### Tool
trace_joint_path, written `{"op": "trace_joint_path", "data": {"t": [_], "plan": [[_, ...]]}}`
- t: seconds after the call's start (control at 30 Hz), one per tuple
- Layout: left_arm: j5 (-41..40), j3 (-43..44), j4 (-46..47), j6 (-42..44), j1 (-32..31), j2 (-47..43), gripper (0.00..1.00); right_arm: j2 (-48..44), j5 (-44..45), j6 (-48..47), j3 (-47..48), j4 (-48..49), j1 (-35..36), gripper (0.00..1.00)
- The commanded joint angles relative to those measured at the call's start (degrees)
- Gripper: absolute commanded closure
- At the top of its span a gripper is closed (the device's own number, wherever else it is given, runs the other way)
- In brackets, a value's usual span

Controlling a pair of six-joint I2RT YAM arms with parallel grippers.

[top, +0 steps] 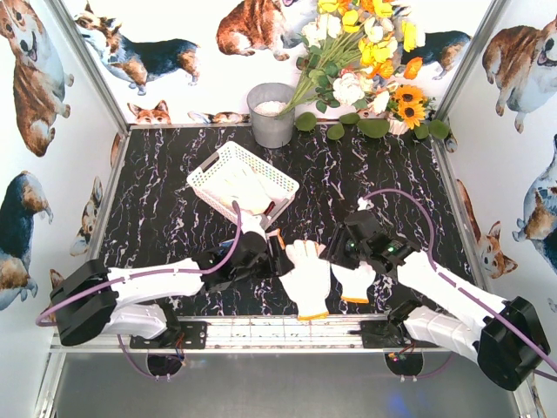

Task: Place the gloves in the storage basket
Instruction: Pair the glove with the glove.

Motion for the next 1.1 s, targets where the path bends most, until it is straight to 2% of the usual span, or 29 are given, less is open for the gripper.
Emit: {"op": "trace_joint_path", "data": {"t": [0.0, 0.37, 0.87, 1.07], "plan": [[0.92, -1.58, -2.89, 2.58, 2.58, 0.71, 0.52, -1.40, -4.98, 1.45, -1.53, 0.27, 0.19, 0.59], [3.44, -1.64, 0.60, 2.49, 5.42, 7.14, 0.64, -1.38, -1.46, 2.17, -4.80, -0.95, 0.70, 0.65], [4.58, -1.71, 4.25, 1.34, 5.44, 11.57, 0.81, 5.05, -3.04, 1.41, -4.85, 4.34, 0.70, 0.79], [4.40, -1.41, 4.28, 1.32, 5.47, 11.94, 0.86, 6.76, -3.36, 1.19, -4.94, 5.74, 0.70, 0.81]]}}
